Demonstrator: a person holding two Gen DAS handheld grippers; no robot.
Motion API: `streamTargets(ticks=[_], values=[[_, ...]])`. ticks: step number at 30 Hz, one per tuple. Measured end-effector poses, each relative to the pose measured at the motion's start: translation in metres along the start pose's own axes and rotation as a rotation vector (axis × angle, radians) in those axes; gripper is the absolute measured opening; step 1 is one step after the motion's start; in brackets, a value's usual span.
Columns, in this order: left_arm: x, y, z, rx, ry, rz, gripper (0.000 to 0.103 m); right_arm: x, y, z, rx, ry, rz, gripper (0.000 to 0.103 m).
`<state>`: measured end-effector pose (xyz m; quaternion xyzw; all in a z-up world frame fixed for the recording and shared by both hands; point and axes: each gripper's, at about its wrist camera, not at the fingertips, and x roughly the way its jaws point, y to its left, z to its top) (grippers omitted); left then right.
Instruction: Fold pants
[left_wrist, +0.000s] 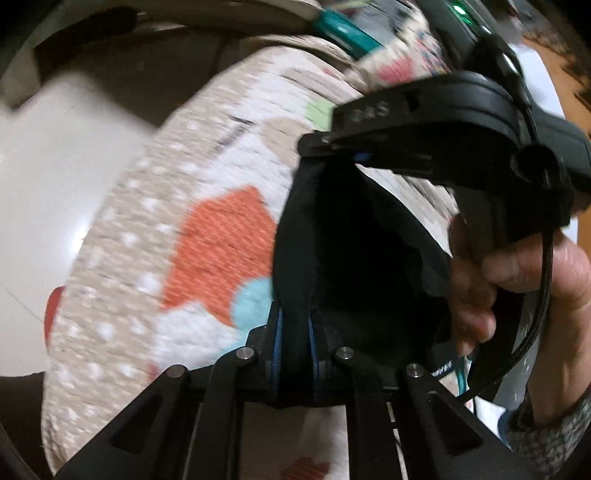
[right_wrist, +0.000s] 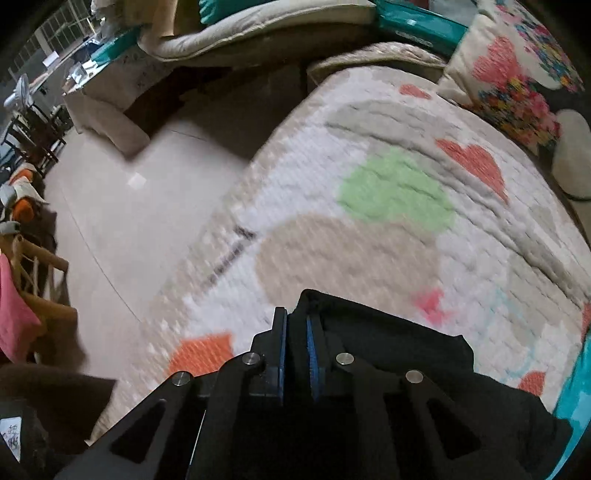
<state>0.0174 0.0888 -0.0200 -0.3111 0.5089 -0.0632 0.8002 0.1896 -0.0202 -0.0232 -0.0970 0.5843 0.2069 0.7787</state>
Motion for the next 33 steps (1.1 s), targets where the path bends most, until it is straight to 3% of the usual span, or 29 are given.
streamTargets(ticks=[4,7,10,11,13,17,21,24,25,29,33], values=[[-0.002,0.019,0.006,-0.081,-0.002,0.045,0.013,0.014,0.014,0.011,0.0,0.012,0.002,0.017],[-0.001,0.031,0.007,-0.129,0.006,0.022,0.019,0.017,0.013,0.013,0.01,0.002,0.002,0.019],[-0.01,0.038,0.009,-0.134,-0.026,0.037,0.027,-0.013,-0.005,0.007,0.058,-0.081,0.02,0.023],[-0.013,0.039,0.01,-0.135,-0.041,0.041,0.031,-0.03,-0.016,0.0,0.087,-0.125,0.02,0.025],[-0.021,0.041,0.012,-0.13,-0.07,0.05,0.037,-0.07,-0.044,-0.025,0.157,-0.216,0.027,0.042],[-0.02,0.03,0.014,-0.095,-0.111,0.056,0.045,-0.131,-0.096,-0.096,0.297,-0.348,-0.009,0.05],[-0.016,0.001,0.017,0.007,-0.107,0.058,0.046,-0.167,-0.143,-0.2,0.593,-0.448,0.067,0.054],[-0.021,-0.038,0.017,0.116,-0.087,0.006,0.05,-0.163,-0.16,-0.271,0.826,-0.496,0.127,0.054],[-0.021,-0.057,0.018,0.18,-0.083,0.001,0.056,-0.157,-0.161,-0.289,0.896,-0.499,0.148,0.054],[-0.004,-0.13,0.016,0.439,-0.014,-0.017,0.062,-0.129,-0.168,-0.321,1.031,-0.436,0.19,0.054],[0.031,-0.185,0.011,0.586,0.088,-0.06,0.062,-0.125,-0.175,-0.324,1.044,-0.459,0.147,0.054]])
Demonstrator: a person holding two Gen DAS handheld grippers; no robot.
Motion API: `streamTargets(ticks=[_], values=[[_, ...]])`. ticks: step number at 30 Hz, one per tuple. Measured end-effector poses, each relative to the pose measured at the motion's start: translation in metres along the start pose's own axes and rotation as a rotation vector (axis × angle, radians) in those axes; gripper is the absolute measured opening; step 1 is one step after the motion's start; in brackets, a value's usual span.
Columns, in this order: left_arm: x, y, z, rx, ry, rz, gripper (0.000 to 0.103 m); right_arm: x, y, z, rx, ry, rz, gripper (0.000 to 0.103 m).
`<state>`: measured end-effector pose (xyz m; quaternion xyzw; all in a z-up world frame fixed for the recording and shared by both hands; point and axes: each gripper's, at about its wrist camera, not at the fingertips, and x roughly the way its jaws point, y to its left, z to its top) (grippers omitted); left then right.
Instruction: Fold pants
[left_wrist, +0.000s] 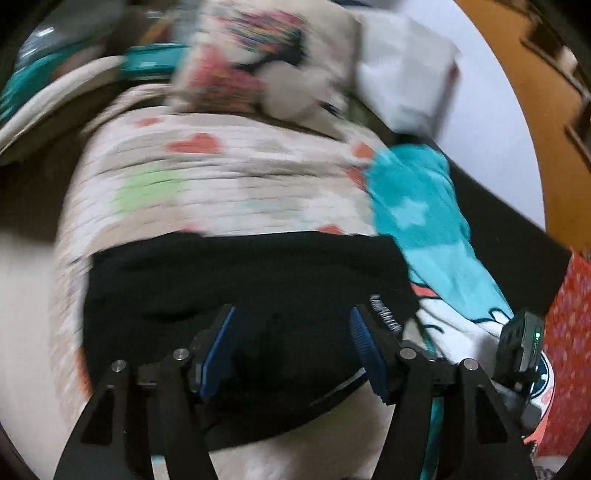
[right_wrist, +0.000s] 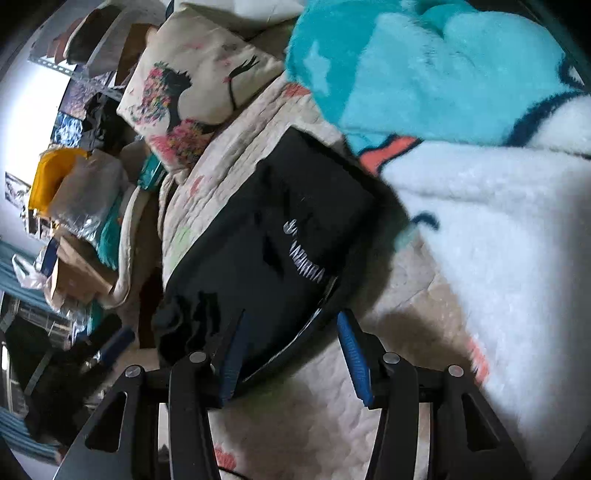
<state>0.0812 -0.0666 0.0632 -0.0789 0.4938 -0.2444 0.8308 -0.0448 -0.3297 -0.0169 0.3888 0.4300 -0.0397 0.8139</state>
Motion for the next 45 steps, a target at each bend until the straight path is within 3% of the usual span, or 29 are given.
streamTargets(ticks=[4,8,17,18,19,20,21,25,32,36,40,45], values=[[0.045,-0.033,0.031,0.039,0.041,-0.063,0.062,-0.002,-0.004,0.005,-0.027,-0.065,-0.026,0.054],[0.091,-0.06,0.058,0.073,0.098,-0.088,0.062,0.011,-0.009,0.011,-0.028,-0.066,-0.054,0.054],[0.191,-0.111,0.068,0.292,0.274,-0.025,0.062,0.031,-0.019,0.02,-0.037,-0.059,-0.059,0.054],[0.194,-0.113,0.067,0.31,0.285,-0.024,0.061,0.031,-0.02,0.02,-0.035,-0.054,-0.049,0.053],[0.193,-0.115,0.066,0.334,0.283,-0.017,0.045,0.03,-0.021,0.021,-0.032,-0.049,-0.034,0.044],[0.191,-0.115,0.065,0.347,0.275,-0.009,0.03,0.03,-0.022,0.022,-0.036,-0.038,-0.017,0.036],[0.187,-0.113,0.065,0.35,0.271,-0.012,0.028,0.029,-0.02,0.023,-0.046,-0.033,-0.011,0.022],[0.153,-0.091,0.071,0.265,0.222,-0.082,0.014,0.018,-0.001,0.022,-0.121,-0.045,0.022,0.016],[0.055,-0.034,0.074,0.089,0.071,-0.192,0.014,-0.01,0.063,-0.002,-0.355,-0.066,0.073,0.014],[0.014,0.003,0.075,-0.001,-0.004,-0.207,0.014,-0.013,0.106,-0.024,-0.509,-0.044,0.094,0.014],[-0.023,0.06,0.055,-0.134,-0.07,-0.218,0.014,-0.001,0.151,-0.044,-0.647,0.003,0.112,0.014],[-0.033,0.132,0.022,-0.319,-0.099,-0.235,0.014,0.038,0.201,-0.082,-0.825,0.087,0.086,0.014]])
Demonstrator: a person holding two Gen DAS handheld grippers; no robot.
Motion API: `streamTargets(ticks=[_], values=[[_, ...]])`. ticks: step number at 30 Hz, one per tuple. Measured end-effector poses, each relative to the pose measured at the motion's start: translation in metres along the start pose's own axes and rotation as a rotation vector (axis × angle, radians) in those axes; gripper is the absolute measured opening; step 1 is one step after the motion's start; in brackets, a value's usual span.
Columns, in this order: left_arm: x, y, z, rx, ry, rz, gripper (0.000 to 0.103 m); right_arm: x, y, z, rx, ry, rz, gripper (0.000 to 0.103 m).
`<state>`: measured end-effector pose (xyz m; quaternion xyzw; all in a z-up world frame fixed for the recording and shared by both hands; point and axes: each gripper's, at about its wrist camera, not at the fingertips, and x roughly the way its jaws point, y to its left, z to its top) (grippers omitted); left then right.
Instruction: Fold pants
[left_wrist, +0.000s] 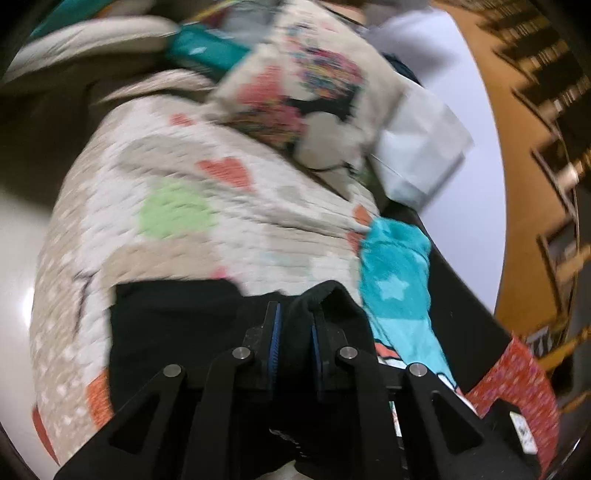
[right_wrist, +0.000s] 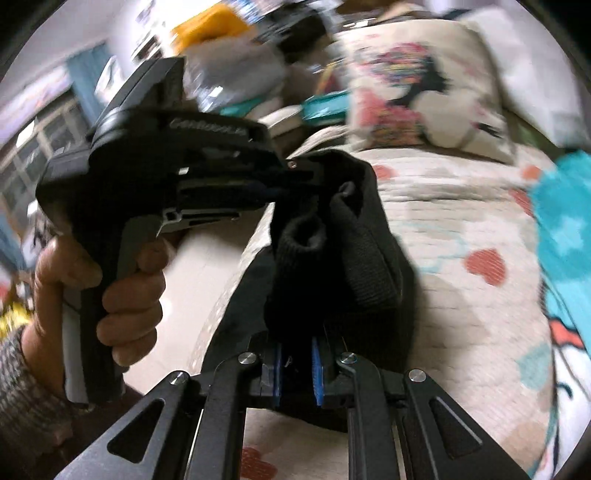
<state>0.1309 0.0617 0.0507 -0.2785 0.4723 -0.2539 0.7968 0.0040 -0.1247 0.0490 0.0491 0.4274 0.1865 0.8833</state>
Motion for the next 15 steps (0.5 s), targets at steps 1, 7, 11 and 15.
streamTargets(ticks=[1,7,11,15], values=[[-0.003,0.012,-0.002,-0.029,-0.005,0.001,0.014,0.011,0.011,-0.001,-0.037,0.022,-0.01,0.014],[-0.01,0.074,-0.008,-0.173,-0.035,0.036,0.014,0.054,0.052,-0.006,-0.196,0.08,-0.088,0.015],[-0.011,0.098,-0.007,-0.227,-0.04,0.114,0.015,0.07,0.072,-0.016,-0.31,0.086,-0.146,0.022],[-0.021,0.127,-0.009,-0.348,-0.041,0.155,0.024,0.081,0.077,-0.016,-0.319,0.097,-0.137,0.039]])
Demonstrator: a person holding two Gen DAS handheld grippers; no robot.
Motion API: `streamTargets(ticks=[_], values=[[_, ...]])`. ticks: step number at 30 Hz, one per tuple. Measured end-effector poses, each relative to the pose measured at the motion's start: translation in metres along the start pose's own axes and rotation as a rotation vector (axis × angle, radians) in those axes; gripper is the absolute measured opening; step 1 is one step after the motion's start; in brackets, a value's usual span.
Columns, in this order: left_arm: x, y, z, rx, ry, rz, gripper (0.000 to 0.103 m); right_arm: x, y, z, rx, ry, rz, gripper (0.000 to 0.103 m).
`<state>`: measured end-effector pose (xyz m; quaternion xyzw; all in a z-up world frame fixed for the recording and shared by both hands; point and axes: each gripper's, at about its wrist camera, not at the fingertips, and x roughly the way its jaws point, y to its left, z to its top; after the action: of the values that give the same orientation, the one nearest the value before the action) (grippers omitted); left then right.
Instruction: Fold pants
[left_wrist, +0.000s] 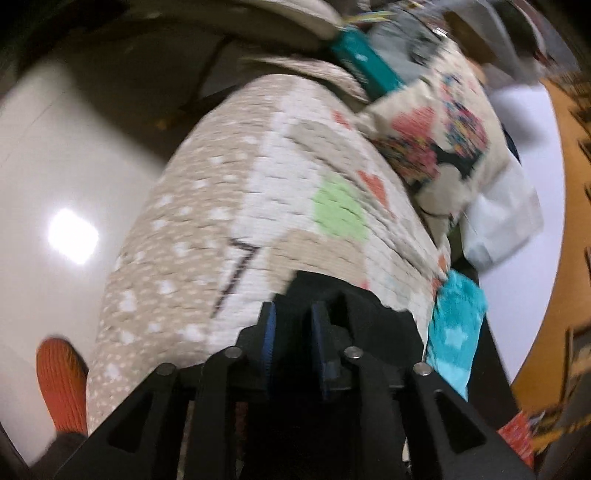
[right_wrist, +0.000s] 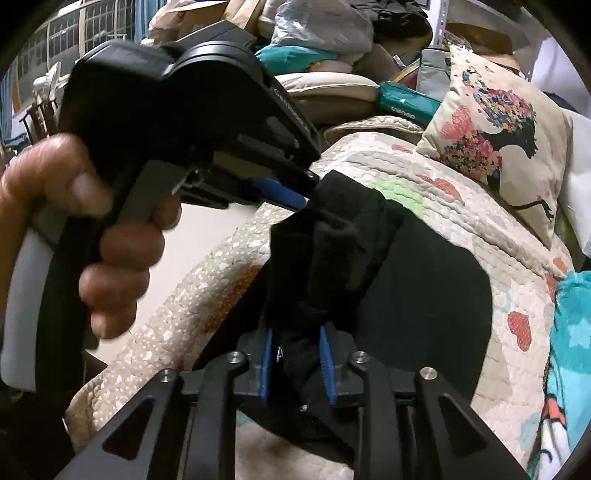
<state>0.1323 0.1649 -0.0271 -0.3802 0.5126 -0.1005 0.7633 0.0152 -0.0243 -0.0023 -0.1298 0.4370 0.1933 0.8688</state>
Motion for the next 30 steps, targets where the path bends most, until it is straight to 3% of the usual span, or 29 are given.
streamTargets(ticks=[1,3,6,10,15,17,19,22,24,25,28,30], values=[[-0.002,0.009,0.002,-0.045,-0.003,0.002,0.027,0.0,0.003,-0.002,0.009,0.006,0.029,0.05],[-0.009,0.022,0.003,-0.104,-0.022,-0.006,0.028,-0.002,0.01,-0.004,0.0,0.009,0.042,0.058],[-0.026,0.023,0.004,-0.112,-0.092,-0.015,0.028,-0.014,0.019,-0.01,-0.029,-0.002,0.067,0.06],[-0.044,-0.01,-0.006,0.022,-0.145,-0.045,0.028,-0.045,0.009,-0.019,0.004,-0.021,0.132,0.06],[-0.043,-0.065,-0.031,0.247,-0.168,-0.067,0.043,-0.081,-0.034,-0.025,0.16,-0.086,0.125,0.06],[-0.032,-0.078,-0.039,0.314,-0.142,-0.051,0.047,-0.083,-0.05,-0.022,0.234,-0.098,0.131,0.06],[-0.017,-0.079,-0.043,0.33,-0.106,0.013,0.047,-0.074,-0.06,-0.018,0.278,-0.084,0.133,0.06],[0.007,-0.057,-0.038,0.25,-0.034,0.096,0.048,-0.056,-0.064,-0.016,0.293,-0.057,0.137,0.06],[0.017,-0.036,-0.032,0.159,0.007,0.072,0.051,-0.036,-0.065,-0.019,0.303,-0.012,0.153,0.06],[0.02,-0.028,-0.03,0.117,0.019,0.058,0.059,-0.028,-0.064,-0.021,0.308,0.003,0.155,0.06],[0.027,-0.008,-0.026,-0.006,0.061,-0.004,0.064,-0.018,-0.058,-0.027,0.276,0.007,0.128,0.061],[0.03,-0.007,-0.025,-0.012,0.062,-0.007,0.065,-0.018,-0.053,-0.029,0.235,-0.004,0.115,0.065]])
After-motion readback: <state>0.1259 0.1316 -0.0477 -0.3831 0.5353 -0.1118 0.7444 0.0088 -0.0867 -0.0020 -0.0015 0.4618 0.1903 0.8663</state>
